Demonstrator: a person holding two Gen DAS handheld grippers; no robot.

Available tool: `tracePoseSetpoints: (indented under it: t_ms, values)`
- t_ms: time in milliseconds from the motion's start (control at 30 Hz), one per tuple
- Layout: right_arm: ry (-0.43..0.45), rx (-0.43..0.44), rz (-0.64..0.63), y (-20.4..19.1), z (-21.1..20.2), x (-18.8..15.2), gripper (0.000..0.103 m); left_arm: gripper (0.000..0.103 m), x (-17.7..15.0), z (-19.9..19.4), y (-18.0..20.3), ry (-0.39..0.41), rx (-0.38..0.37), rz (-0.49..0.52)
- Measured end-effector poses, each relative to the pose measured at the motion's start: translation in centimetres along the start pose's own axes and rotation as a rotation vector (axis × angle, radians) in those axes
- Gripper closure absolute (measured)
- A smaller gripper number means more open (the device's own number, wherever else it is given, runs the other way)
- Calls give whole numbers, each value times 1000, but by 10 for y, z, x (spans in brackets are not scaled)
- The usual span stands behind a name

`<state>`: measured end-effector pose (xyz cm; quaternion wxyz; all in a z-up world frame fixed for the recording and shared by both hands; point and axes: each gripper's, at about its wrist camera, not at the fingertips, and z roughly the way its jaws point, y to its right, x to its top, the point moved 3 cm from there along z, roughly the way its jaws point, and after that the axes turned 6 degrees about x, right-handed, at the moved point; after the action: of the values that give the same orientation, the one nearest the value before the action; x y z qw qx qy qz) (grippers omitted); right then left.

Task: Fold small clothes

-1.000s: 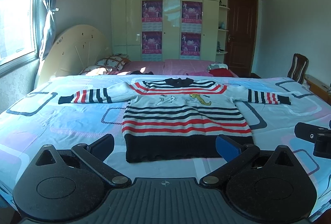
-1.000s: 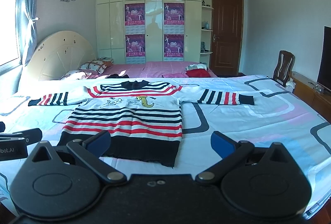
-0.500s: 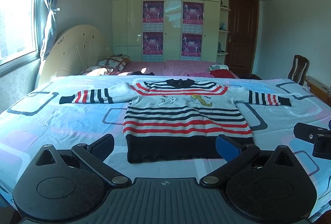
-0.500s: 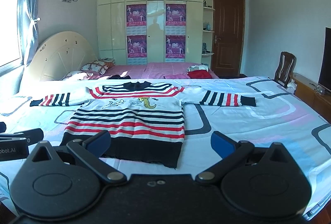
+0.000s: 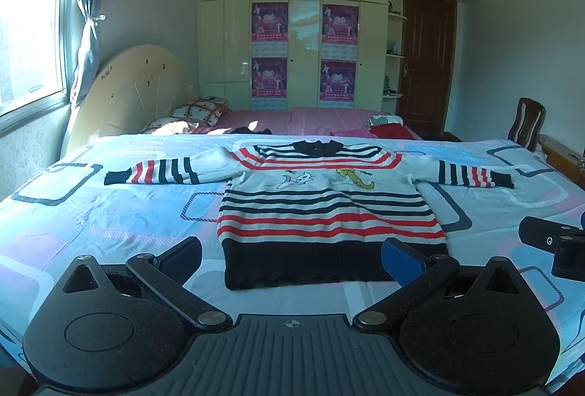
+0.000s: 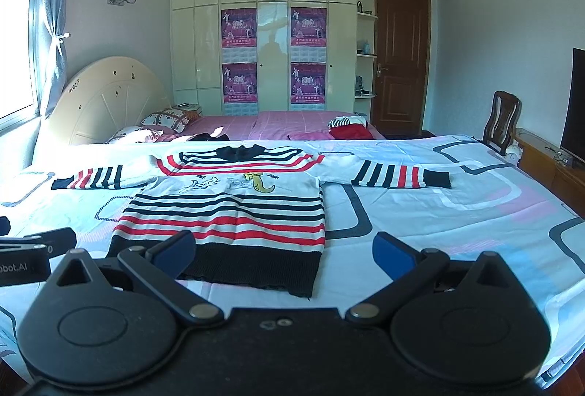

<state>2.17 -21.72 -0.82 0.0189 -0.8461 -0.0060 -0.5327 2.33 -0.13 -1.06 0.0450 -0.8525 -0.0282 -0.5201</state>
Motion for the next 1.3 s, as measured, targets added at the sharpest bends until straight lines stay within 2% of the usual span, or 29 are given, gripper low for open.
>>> tracePoseSetpoints:
  t_ms: [967, 1133, 1267, 1300]
  values:
    - [0, -4, -2, 2, 0, 1, 0, 0, 1, 2, 1, -2, -8, -1]
    - [23, -12, 14, 16, 4, 4, 0, 0, 13, 19, -2, -2, -22, -45]
    - [57, -57, 47, 46, 20, 14, 1, 0, 30, 55, 3, -11, -80, -75]
    - [61, -70, 61, 56, 28, 17, 1, 0, 33, 63, 4, -5, -75, -78]
